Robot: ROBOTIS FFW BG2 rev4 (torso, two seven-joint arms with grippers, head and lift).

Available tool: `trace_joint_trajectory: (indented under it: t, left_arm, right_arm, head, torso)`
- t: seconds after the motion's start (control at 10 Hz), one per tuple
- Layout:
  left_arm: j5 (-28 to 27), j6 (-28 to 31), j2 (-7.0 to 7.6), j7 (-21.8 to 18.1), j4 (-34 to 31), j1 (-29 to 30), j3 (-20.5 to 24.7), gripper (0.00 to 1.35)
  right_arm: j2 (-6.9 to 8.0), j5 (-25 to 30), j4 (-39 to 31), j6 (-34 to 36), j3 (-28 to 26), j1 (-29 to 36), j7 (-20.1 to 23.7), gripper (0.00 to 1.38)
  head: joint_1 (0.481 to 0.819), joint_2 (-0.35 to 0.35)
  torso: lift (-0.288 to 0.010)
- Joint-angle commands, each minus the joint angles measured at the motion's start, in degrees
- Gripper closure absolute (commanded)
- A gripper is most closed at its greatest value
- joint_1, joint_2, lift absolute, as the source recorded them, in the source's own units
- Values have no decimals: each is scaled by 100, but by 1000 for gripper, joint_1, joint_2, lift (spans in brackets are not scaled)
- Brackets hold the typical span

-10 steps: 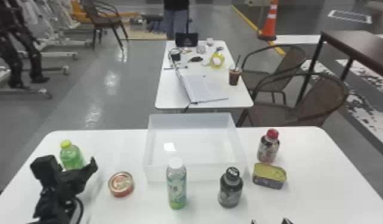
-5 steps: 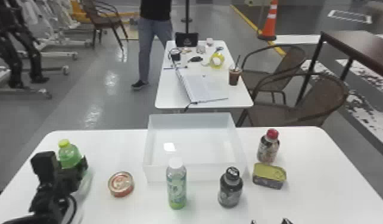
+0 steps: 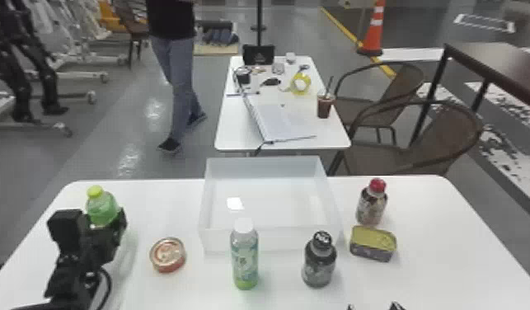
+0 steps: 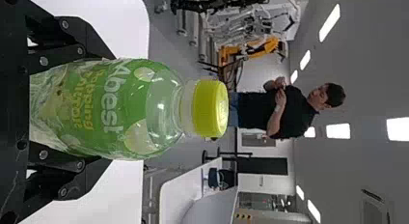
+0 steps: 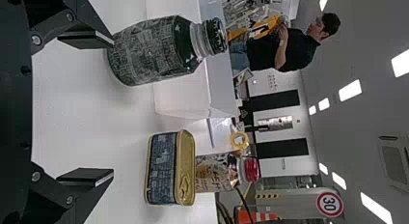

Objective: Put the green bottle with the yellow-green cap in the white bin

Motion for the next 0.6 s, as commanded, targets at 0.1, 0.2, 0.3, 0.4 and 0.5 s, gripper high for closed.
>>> trace_joint_trajectory:
  t: [0.1, 0.2, 0.3, 0.4, 0.5]
  left_arm:
    - [-122, 167, -326, -126, -1255, 541, -294, 654]
    - [-140, 184, -397, -275, -1606, 629, -505, 654]
    - [-131, 316, -414, -311, -1993, 690, -760, 654]
    - [1, 439, -414, -363, -2257, 699, -1077, 654]
    - [88, 536, -414, -539, -2353, 594, -1411, 654]
  right_arm:
    - [0, -2, 9, -1, 0, 0, 0, 329]
    - [0, -10, 9, -1, 0, 0, 0, 329]
    - [0, -10, 17, -1, 0, -9, 0, 329]
    - [0, -19, 17, 8, 0, 0, 0, 329]
    - [0, -19, 17, -1, 0, -9, 0, 329]
  head:
    - [549, 0]
    - [549, 0]
    - [549, 0]
    - [549, 0]
    - [549, 0]
  torso:
    - [-100]
    - [-100]
    - [-100]
    - [-100]
    - [-100]
